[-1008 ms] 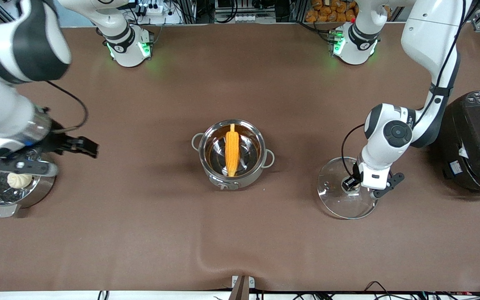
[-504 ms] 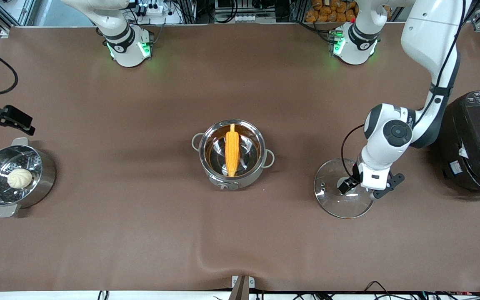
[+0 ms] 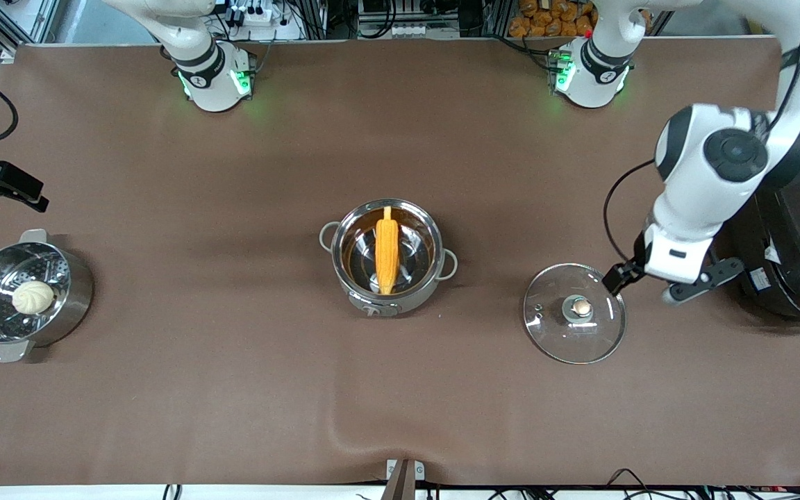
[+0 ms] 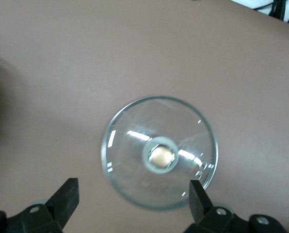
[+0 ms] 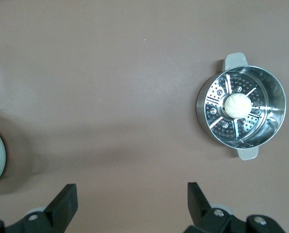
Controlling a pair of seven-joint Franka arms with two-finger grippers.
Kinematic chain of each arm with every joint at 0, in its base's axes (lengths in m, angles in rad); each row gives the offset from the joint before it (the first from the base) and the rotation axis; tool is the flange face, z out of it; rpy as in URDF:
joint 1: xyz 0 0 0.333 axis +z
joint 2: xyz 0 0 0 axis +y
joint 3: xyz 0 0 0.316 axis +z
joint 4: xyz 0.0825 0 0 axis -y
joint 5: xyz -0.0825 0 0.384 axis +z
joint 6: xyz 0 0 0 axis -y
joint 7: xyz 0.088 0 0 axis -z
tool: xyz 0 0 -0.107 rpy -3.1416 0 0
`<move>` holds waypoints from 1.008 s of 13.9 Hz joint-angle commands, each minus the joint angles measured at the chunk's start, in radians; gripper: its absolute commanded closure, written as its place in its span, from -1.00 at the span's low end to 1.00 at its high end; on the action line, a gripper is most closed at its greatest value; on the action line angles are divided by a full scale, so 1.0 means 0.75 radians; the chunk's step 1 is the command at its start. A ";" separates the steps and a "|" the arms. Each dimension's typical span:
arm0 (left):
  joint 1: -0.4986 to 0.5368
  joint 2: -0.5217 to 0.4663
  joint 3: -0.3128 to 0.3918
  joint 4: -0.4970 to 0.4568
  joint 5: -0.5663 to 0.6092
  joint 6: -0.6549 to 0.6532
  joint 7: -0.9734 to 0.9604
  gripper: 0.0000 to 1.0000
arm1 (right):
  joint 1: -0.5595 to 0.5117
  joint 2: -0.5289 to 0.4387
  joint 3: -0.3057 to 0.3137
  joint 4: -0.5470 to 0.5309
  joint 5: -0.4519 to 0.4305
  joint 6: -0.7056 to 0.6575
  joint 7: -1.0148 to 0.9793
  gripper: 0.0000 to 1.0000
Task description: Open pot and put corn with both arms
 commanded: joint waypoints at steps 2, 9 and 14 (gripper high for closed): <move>0.012 -0.126 -0.004 0.104 -0.003 -0.357 0.203 -1.00 | -0.039 -0.050 0.023 -0.043 0.007 -0.001 -0.017 -1.00; 0.035 -0.183 0.001 0.413 -0.171 -0.834 0.633 -1.00 | 0.016 -0.053 -0.043 -0.041 0.013 0.011 -0.046 -1.00; 0.027 -0.228 0.058 0.536 -0.228 -1.006 0.959 -1.00 | 0.059 -0.053 -0.118 -0.041 0.013 -0.036 -0.137 -1.00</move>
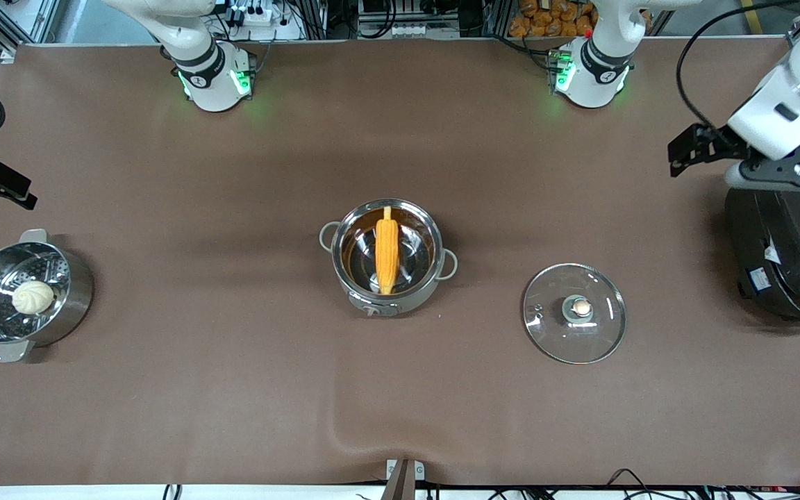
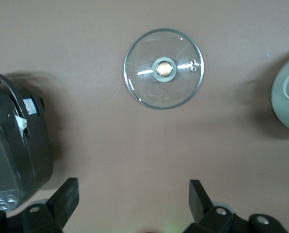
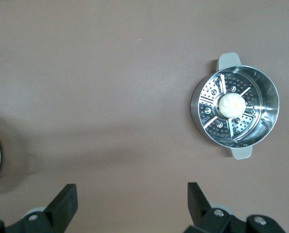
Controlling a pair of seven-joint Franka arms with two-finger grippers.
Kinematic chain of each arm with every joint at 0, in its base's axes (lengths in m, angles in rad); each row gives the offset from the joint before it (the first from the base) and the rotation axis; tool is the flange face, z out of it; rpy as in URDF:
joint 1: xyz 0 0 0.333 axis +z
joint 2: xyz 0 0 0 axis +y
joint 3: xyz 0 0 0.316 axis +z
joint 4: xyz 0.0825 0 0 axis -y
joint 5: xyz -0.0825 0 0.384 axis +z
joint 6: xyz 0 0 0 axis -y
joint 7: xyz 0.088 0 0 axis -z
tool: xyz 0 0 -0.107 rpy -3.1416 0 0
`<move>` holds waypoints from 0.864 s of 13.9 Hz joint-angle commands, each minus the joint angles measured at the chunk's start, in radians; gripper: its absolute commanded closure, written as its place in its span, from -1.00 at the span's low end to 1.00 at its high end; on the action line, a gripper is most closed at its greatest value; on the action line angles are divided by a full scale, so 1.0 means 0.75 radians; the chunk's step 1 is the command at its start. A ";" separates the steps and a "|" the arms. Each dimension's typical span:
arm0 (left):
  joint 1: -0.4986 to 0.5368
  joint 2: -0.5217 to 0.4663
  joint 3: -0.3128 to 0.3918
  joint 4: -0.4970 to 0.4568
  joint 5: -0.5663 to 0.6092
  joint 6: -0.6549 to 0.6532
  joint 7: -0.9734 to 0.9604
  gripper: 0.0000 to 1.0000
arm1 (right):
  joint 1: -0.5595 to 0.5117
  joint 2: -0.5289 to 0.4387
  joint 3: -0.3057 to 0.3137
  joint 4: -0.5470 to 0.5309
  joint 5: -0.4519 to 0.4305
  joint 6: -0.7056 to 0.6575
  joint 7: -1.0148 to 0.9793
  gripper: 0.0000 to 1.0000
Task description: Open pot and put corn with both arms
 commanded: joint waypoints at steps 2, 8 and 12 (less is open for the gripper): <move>0.002 -0.009 0.027 0.100 -0.030 -0.130 0.087 -1.00 | 0.039 -0.057 -0.062 -0.039 0.014 -0.044 -0.127 -1.00; 0.027 0.015 0.017 0.102 -0.045 -0.183 0.034 -1.00 | 0.035 -0.078 -0.070 -0.037 0.090 -0.050 -0.127 -1.00; 0.041 0.013 -0.006 0.102 -0.043 -0.183 -0.039 -1.00 | 0.033 -0.076 -0.070 -0.037 0.088 -0.044 -0.125 -1.00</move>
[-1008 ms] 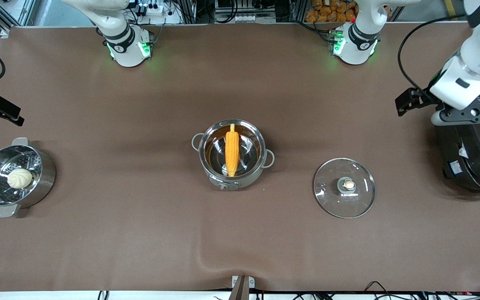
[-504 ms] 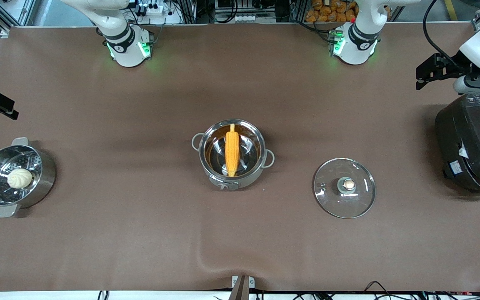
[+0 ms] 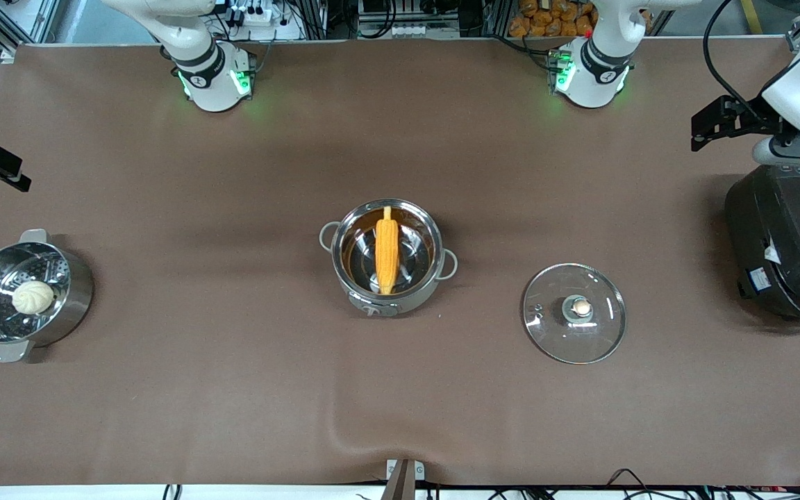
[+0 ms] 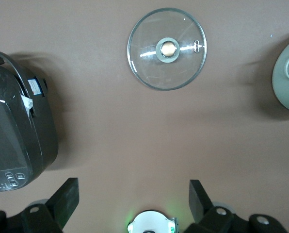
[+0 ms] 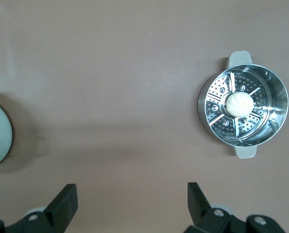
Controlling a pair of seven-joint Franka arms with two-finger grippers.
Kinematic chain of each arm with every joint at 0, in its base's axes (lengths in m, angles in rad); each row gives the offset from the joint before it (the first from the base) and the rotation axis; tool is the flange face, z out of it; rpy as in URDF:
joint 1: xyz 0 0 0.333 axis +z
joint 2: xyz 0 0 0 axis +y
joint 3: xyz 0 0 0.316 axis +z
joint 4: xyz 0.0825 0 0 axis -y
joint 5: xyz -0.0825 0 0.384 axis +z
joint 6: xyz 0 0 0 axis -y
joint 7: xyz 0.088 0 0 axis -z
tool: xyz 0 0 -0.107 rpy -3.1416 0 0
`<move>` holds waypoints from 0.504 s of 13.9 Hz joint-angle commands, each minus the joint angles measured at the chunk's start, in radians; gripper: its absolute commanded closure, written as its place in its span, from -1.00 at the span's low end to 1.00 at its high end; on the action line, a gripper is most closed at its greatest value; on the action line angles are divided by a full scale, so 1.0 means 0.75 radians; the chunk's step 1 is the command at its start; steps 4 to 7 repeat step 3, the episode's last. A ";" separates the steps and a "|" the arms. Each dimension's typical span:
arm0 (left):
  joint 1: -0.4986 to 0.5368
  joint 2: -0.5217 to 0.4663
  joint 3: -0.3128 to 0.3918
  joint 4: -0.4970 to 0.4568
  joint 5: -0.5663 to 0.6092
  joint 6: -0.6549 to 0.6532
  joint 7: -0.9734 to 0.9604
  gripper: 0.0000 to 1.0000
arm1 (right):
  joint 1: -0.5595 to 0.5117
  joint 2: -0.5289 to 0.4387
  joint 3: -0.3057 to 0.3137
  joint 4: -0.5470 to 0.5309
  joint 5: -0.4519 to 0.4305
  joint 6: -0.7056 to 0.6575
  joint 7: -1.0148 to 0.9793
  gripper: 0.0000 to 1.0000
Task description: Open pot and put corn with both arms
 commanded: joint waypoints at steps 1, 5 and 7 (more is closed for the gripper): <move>0.024 0.003 -0.029 0.024 -0.034 -0.028 -0.032 -1.00 | 0.013 -0.029 -0.016 -0.036 0.018 0.014 -0.014 -1.00; 0.024 0.003 -0.029 0.022 -0.036 -0.026 -0.032 -1.00 | 0.013 -0.029 -0.016 -0.038 0.018 0.012 -0.014 -1.00; 0.024 0.003 -0.029 0.022 -0.036 -0.026 -0.032 -1.00 | 0.013 -0.029 -0.016 -0.038 0.018 0.012 -0.014 -1.00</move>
